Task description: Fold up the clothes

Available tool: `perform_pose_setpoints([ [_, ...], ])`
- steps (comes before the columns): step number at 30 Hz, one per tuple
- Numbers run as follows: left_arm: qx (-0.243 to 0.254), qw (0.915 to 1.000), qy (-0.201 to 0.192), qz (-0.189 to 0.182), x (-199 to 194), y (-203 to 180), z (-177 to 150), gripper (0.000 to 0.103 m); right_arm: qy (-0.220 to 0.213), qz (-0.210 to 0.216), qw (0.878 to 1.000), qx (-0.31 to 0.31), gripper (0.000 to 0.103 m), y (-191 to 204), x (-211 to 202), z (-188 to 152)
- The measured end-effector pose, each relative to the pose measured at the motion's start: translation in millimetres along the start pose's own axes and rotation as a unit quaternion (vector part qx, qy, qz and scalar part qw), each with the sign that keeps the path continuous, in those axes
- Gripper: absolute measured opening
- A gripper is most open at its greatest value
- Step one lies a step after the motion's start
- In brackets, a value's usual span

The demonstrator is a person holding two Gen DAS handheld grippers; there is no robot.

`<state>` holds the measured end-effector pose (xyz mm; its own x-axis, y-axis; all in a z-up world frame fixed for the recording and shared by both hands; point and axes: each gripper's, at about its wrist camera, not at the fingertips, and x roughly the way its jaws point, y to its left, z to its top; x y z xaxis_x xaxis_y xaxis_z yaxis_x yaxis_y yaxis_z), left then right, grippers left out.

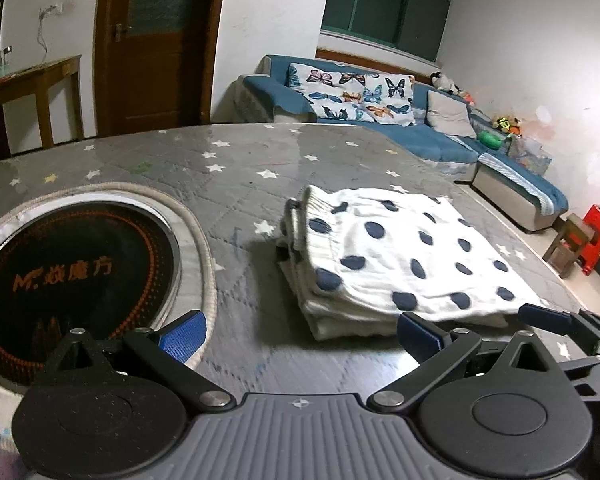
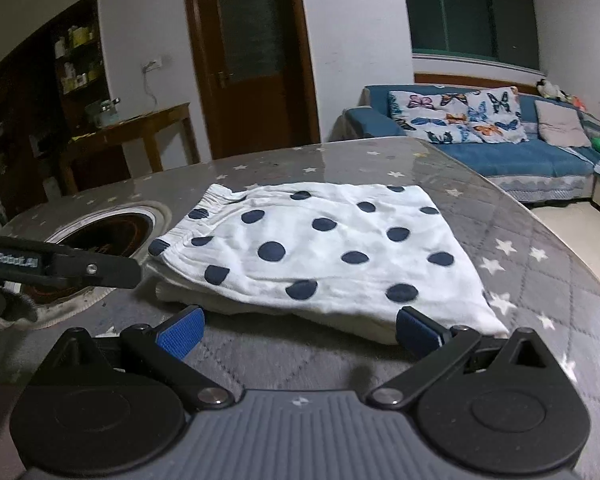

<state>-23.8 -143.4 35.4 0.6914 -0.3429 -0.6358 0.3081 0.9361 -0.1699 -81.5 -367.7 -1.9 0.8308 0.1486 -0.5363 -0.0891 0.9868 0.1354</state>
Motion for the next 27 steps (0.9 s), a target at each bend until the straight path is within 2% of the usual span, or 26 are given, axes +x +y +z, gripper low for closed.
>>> perform_pose_setpoints([
  [8, 0.006, 0.9999, -0.004, -0.007, -18, -6, -18, 0.103, -0.009, -0.017, 1.0, 0.006, 0.103, 8, -14, -14],
  [16, 0.021, 0.9998, 0.002, -0.005, -27, -16, -37, 0.103, -0.014, -0.014, 1.0, 0.02, 0.103, 13, -25, -25],
  [27, 0.029, 0.9996, 0.003, -0.001, -33, -25, -48, 0.103, -0.015, -0.022, 0.999, 0.024, 0.103, 12, -34, -34],
])
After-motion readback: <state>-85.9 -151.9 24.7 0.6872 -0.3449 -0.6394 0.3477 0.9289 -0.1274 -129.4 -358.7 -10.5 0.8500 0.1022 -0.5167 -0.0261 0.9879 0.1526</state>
